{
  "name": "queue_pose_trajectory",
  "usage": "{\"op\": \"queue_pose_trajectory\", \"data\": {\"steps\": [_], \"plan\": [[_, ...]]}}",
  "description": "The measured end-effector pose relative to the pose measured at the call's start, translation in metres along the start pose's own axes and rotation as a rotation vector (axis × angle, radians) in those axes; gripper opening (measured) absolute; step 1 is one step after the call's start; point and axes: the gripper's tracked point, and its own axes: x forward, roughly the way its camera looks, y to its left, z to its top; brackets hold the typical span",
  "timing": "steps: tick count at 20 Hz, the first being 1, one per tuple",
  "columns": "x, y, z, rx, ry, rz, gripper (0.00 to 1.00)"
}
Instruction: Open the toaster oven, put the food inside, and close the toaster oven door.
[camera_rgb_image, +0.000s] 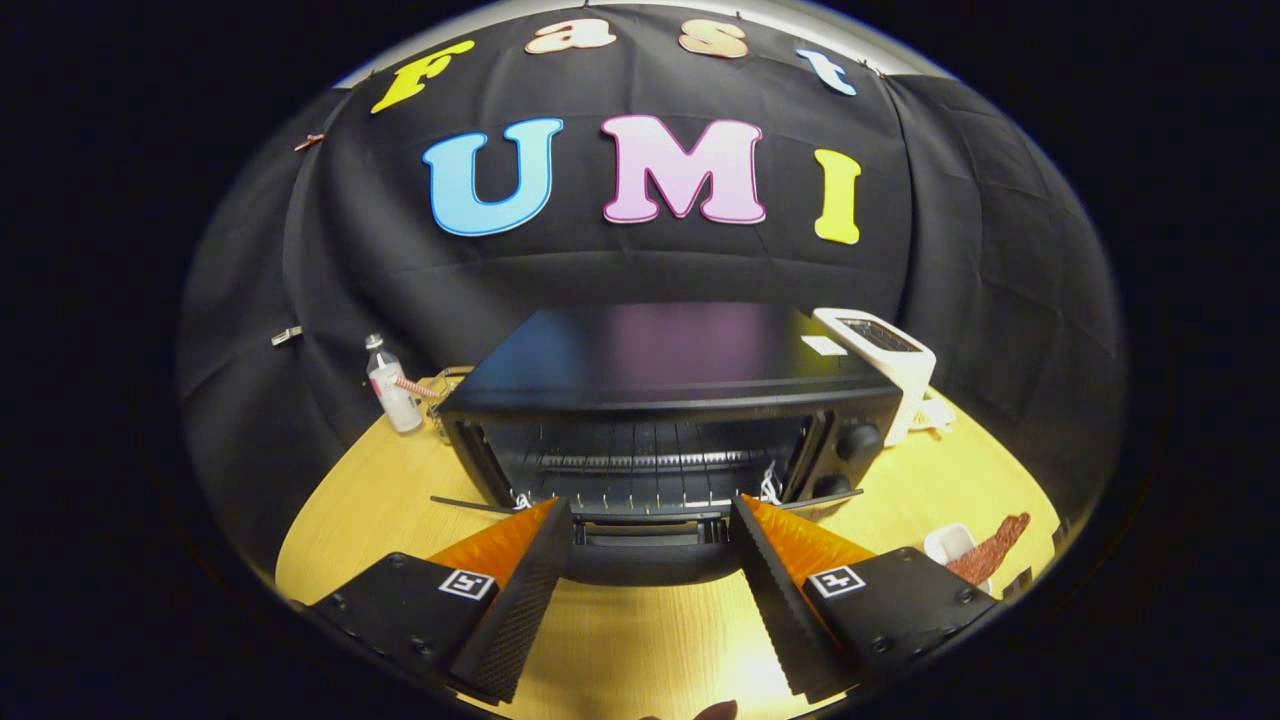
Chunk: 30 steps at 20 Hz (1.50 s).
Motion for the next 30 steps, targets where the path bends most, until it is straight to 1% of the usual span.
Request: {"op": "queue_pose_trajectory", "data": {"steps": [3, 6, 8, 10, 12, 14, 18, 22, 27, 30], "plan": [[-0.011, -0.002, -0.034, -0.017, 0.053, -0.004, 0.97], [-0.014, -0.007, -0.069, -0.040, 0.139, -0.002, 0.97], [-0.014, -0.009, -0.089, -0.033, 0.194, 0.005, 0.97], [-0.016, -0.009, -0.107, -0.051, 0.253, 0.029, 0.97], [-0.019, -0.013, -0.116, -0.096, 0.276, 0.052, 0.98], [-0.023, -0.017, -0.118, -0.137, 0.272, 0.076, 0.98], [-0.037, -0.019, -0.109, -0.153, 0.255, 0.147, 0.98], [-0.057, -0.036, -0.078, -0.107, 0.202, 0.188, 0.98], [-0.077, -0.081, -0.040, -0.112, 0.159, 0.205, 0.97], [-0.089, -0.113, -0.026, -0.129, 0.150, 0.218, 0.97]]}}
